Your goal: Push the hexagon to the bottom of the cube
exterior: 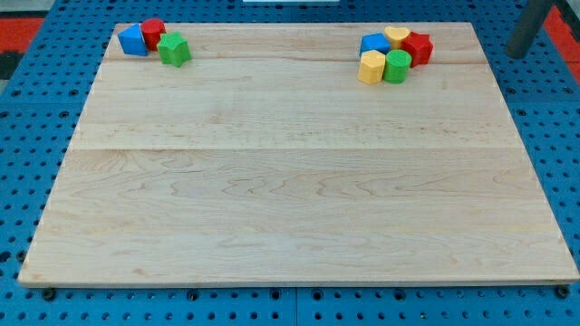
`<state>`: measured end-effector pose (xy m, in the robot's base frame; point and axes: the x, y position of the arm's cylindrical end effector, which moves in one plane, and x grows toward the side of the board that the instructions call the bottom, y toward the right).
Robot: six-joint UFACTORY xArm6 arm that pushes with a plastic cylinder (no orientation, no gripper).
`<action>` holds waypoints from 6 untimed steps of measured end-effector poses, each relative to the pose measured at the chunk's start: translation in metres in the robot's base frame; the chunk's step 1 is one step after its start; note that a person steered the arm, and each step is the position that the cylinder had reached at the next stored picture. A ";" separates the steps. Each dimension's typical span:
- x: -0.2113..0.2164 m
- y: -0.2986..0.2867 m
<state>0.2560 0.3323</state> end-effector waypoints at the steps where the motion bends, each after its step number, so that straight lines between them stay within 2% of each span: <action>1: -0.029 -0.052; 2: -0.050 -0.098; 4: 0.036 -0.214; 5: 0.042 -0.259; 6: 0.053 -0.223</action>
<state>0.3092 0.1095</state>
